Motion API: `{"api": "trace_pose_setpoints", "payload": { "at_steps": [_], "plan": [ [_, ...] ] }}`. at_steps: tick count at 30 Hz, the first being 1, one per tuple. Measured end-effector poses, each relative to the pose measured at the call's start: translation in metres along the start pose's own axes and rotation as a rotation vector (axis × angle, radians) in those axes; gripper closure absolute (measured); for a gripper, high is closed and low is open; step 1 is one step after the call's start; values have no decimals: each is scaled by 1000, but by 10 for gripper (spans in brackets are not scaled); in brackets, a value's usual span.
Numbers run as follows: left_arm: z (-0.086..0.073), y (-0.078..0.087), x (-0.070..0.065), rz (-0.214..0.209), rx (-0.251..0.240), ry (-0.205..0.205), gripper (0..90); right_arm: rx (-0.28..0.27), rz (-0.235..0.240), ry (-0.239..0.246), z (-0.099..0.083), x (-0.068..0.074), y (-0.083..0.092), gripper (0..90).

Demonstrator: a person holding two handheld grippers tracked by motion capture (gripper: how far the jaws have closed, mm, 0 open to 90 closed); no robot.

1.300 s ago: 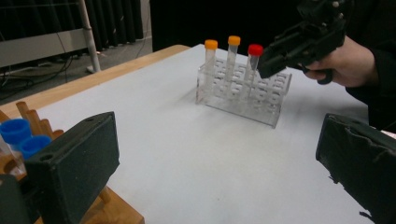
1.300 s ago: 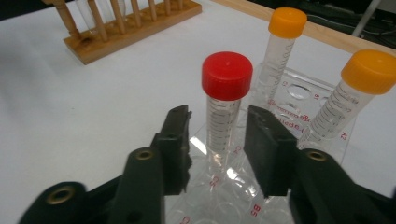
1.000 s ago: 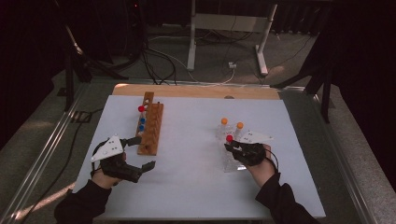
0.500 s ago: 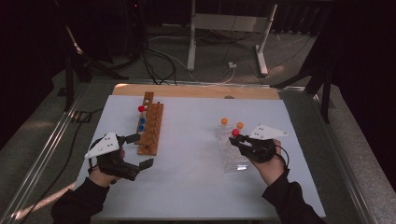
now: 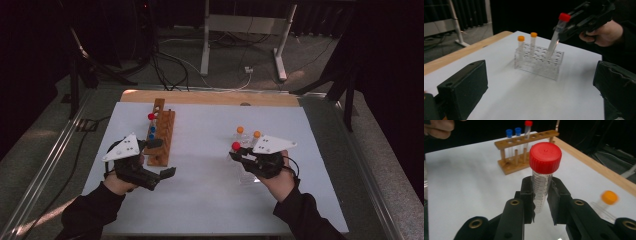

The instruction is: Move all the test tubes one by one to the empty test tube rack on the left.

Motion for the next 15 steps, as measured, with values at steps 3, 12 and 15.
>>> {"api": "trace_pose_setpoints", "payload": {
  "at_steps": [3, 12, 15],
  "plan": [
    [4, -7, -1, -16, 5, -3, 6, 6, 26, 10, 0, 8, -6, 751],
    [9, -33, -4, -53, 16, -17, 17, 15, 77, 25, 1, 25, -15, 751],
    [9, -43, -6, -74, 24, -25, 44, 17, 94, 31, 1, 30, -18, 751]
  ]
}}
Point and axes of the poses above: each handheld gripper's, and its own axes: y roughly backward along the jaws, z roughly out of its top, x roughly to its left, the point moved 2 cm from there along -y, roughly forward along the jaws, and after that the axes turned 15 degrees about -z, right-handed, at the moved point
